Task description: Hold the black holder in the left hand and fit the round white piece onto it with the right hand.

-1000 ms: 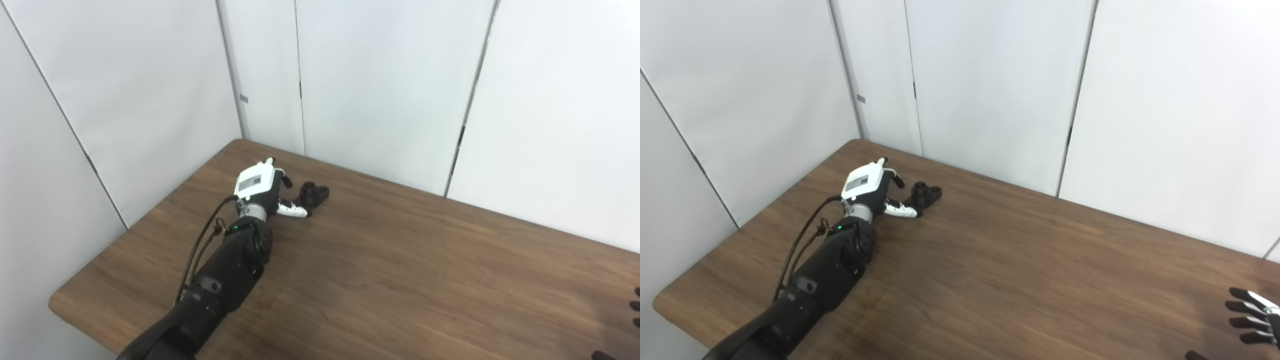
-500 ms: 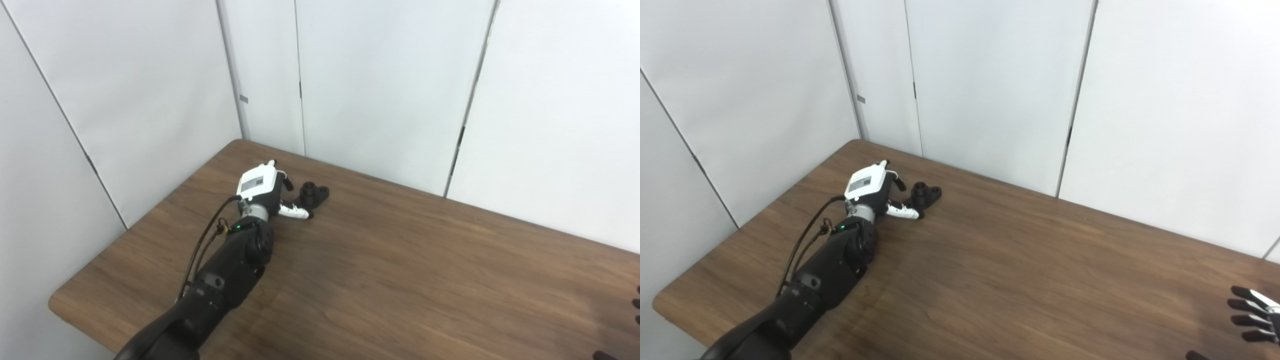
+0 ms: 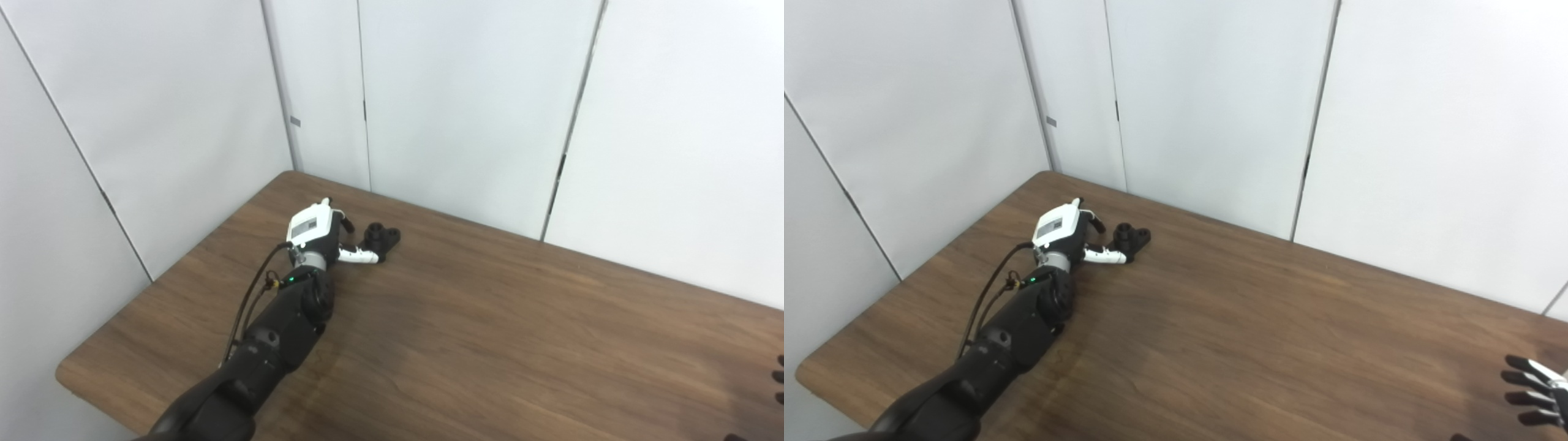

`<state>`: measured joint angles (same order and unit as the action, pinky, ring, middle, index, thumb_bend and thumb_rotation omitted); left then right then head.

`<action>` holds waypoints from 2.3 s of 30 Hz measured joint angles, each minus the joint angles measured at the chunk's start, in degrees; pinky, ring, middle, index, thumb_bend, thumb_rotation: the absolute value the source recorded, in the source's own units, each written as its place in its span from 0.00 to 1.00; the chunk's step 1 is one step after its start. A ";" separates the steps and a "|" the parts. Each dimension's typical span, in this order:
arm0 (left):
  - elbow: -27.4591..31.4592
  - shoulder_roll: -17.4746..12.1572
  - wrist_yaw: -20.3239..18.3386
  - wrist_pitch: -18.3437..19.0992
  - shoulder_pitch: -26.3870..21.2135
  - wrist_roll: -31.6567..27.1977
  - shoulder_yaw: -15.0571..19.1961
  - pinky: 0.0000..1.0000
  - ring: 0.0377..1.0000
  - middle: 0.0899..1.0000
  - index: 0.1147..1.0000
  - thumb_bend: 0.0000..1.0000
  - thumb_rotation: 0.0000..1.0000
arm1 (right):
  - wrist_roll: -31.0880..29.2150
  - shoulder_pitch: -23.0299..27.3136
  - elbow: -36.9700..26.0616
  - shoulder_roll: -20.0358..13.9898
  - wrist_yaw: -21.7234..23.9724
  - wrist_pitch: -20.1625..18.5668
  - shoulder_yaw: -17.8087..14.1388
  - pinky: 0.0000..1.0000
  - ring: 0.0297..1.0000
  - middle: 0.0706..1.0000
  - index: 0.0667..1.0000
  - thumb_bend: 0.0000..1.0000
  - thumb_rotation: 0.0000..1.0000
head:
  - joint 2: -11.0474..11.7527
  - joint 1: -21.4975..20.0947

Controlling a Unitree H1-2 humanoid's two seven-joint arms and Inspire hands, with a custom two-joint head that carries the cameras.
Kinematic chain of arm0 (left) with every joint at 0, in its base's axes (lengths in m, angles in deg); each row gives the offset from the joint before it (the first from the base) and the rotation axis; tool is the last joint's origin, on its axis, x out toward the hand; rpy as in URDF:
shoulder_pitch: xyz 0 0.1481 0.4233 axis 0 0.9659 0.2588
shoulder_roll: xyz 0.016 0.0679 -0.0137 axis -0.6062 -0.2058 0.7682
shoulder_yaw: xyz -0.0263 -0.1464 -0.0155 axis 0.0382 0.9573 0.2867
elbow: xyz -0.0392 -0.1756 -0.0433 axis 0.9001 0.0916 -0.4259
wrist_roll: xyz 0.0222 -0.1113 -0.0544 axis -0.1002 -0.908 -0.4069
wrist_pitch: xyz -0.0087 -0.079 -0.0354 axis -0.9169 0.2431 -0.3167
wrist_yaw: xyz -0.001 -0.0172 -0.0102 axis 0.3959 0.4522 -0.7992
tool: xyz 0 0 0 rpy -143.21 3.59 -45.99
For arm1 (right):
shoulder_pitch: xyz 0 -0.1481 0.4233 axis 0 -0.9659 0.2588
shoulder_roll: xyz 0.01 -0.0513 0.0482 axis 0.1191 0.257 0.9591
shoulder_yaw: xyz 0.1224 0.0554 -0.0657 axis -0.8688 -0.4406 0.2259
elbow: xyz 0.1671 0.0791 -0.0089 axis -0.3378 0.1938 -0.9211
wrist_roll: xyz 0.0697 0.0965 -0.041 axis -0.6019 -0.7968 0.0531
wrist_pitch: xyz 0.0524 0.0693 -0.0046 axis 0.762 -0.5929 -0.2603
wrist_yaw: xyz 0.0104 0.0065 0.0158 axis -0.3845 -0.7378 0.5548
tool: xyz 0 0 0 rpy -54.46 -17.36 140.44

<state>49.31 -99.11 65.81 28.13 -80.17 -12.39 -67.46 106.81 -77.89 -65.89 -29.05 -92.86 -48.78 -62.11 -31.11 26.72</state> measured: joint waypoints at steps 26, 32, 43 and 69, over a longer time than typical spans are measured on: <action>-4.91 -0.45 1.82 -10.24 -1.02 -5.10 -3.06 1.00 1.00 0.86 0.41 0.52 0.07 | 0.67 -0.42 -2.29 0.00 1.20 -2.34 -1.14 0.52 0.62 0.68 0.74 0.61 0.02 | -0.97 -0.44; -4.75 -0.95 1.55 -11.41 -0.80 -5.98 -3.80 1.00 1.00 0.85 0.41 0.52 0.07 | 0.67 -0.32 -2.29 0.01 1.20 -2.38 -1.24 0.52 0.62 0.68 0.74 0.60 0.00 | -1.14 -0.88; 3.60 -1.10 -2.94 -14.95 3.63 -7.99 -5.26 1.00 1.00 0.92 0.41 0.52 0.06 | 1.42 0.34 -2.64 0.42 1.18 -2.90 -1.07 0.51 0.61 0.67 0.73 0.61 0.00 | -2.11 -6.14; 25.34 5.38 -15.77 -20.18 9.36 -3.35 -21.49 0.99 1.00 0.96 0.42 0.52 0.07 | 2.63 2.15 -4.09 2.26 0.96 -3.03 -0.92 0.49 0.59 0.67 0.72 0.63 0.07 | -5.19 -19.51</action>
<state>74.66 -93.73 50.04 7.94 -70.81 -15.75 -88.95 109.44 -75.74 -69.98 -26.80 -91.90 -51.80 -63.03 -36.30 7.21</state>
